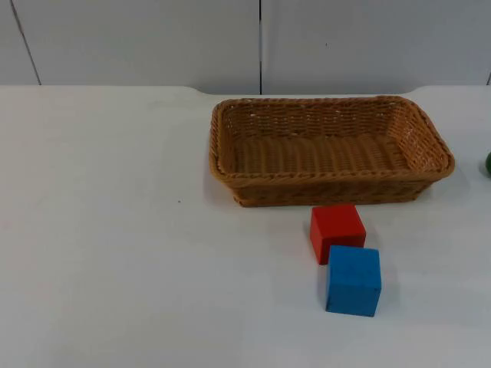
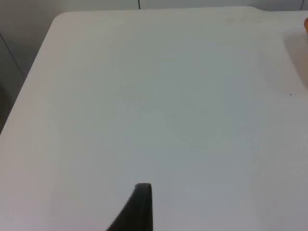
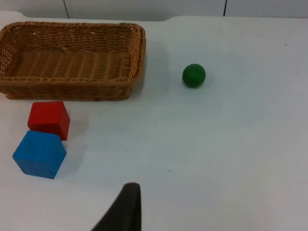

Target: Place all geometric objects except the red cube into the basket.

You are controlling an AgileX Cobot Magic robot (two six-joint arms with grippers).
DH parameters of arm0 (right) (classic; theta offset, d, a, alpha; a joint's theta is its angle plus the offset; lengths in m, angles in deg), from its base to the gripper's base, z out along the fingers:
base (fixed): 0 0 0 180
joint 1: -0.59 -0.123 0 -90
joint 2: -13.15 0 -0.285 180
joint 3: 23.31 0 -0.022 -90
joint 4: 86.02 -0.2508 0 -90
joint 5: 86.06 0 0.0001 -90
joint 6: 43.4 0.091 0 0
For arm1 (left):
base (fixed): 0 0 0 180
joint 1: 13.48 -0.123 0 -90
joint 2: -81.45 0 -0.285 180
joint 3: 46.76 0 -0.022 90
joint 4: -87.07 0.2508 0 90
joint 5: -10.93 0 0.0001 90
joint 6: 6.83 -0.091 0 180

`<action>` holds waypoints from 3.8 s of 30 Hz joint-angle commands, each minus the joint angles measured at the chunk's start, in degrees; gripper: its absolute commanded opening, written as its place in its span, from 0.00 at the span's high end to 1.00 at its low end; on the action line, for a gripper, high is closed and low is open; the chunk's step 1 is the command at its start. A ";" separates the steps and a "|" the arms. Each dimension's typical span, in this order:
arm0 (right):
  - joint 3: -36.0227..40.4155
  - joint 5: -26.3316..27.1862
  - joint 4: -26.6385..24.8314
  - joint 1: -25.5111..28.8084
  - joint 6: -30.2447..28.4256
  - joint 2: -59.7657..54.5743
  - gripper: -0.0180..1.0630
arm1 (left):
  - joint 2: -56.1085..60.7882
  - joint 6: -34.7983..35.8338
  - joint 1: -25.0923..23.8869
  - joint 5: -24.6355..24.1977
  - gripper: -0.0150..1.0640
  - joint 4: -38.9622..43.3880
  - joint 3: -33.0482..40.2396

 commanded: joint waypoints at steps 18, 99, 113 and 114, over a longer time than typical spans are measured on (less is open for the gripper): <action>-8.92 16.79 0.00 0.32 -1.47 -32.05 0.01 | -26.54 0.54 -0.22 13.41 0.09 -5.32 -5.33; -8.92 18.27 -0.42 0.32 -1.03 -48.87 0.01 | -127.72 52.95 52.05 14.58 0.12 7.14 -61.98; -8.92 18.45 -0.67 0.32 -1.03 -48.87 0.01 | -130.00 54.08 53.06 19.97 0.12 5.94 -61.98; -8.92 18.32 -0.78 0.32 -1.03 -48.87 0.01 | -130.12 54.08 53.06 21.07 0.12 5.37 -61.98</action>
